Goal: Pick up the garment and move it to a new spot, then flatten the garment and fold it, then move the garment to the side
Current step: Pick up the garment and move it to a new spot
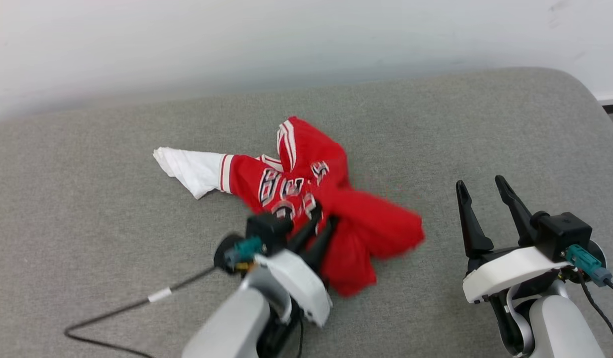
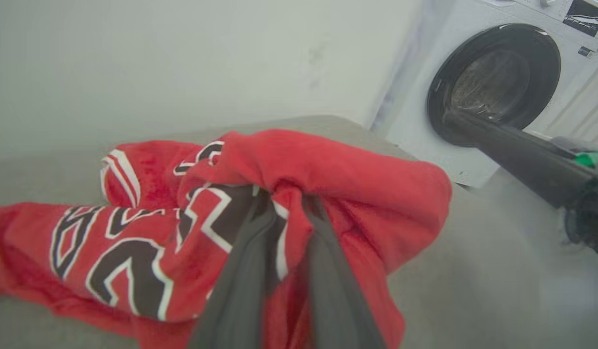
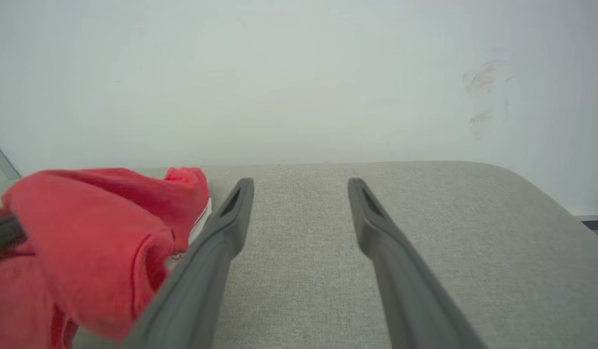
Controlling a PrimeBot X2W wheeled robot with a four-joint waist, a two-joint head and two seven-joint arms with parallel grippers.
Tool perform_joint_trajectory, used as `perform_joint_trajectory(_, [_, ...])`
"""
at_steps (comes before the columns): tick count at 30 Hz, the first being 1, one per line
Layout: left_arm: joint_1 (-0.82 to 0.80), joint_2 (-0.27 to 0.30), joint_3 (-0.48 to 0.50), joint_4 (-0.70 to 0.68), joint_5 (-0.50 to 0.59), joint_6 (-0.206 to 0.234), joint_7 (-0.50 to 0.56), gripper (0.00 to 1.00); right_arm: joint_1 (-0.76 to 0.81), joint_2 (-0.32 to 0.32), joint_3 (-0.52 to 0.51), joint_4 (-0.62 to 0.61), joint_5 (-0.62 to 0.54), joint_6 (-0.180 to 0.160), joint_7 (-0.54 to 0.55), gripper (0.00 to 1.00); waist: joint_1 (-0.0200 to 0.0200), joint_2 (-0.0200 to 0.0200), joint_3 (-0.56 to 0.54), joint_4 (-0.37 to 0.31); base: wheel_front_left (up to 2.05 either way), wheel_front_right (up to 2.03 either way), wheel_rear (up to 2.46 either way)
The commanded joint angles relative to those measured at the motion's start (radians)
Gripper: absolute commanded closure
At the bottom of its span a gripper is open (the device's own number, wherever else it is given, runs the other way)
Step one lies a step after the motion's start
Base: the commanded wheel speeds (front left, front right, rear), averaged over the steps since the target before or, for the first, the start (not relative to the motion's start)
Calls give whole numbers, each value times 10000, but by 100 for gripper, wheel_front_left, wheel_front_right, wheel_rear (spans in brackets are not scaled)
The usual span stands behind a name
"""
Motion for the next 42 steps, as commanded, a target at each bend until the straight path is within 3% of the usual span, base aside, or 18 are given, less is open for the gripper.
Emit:
perform_joint_trajectory(1, [260, 31, -116, -57, -27, -33, 52, 100, 40, 49, 7, -69, 27, -3, -14, 0, 1, 0, 147, 16, 0, 0, 0])
perform_joint_trajectory(5, [911, 98, -694, 81, 37, -59, 424, 100, -66, 76, 34, -121, 68, -3, 7, 0, 1, 0, 396, 163, 0, 0, 0])
perform_joint_trajectory(6, [949, 147, -757, 117, 63, -60, 443, 84, -106, 81, 47, -119, 73, -3, 7, 0, 1, 0, 449, 200, 0, 0, 0])
perform_joint_trajectory(7, [970, 174, -816, 172, 105, -60, 493, 56, -132, 81, 50, -98, 76, -3, -12, 0, 1, 0, 464, 244, 0, 0, 0])
perform_joint_trajectory(8, [965, 167, -861, 155, 136, -59, 462, 11, -151, 86, 39, -94, 76, -3, -28, 0, 1, 0, 487, 299, 0, 0, 0])
perform_joint_trajectory(9, [893, 159, -905, 101, 217, -37, 343, 0, -152, 85, 10, -78, 67, -3, -48, 0, 1, 0, 486, 363, 0, 0, 0])
perform_joint_trajectory(17, [562, 327, -334, -1133, 600, 497, -502, 0, -54, 97, -206, 33, 6, -5, 9, 0, 1, 0, 134, 885, 0, 0, 0])
perform_joint_trajectory(30, [1679, 1561, 2520, -1749, 506, 2116, -655, 0, 370, 99, -403, -3, 44, -3, 221, 0, 1, 0, -518, 1350, 0, 0, 0])
perform_joint_trajectory(35, [2492, 1893, 3299, -1643, 363, 2250, -651, 0, 603, 99, -392, 3, 109, -5, 278, 0, 1, 0, -852, 1317, 0, 0, 0])
perform_joint_trajectory(42, [3159, 1886, 3530, -1788, 512, 2187, -651, 0, 1089, 110, -453, -204, 187, -3, 412, 0, 1, 0, -1103, 1200, 0, 0, 0])
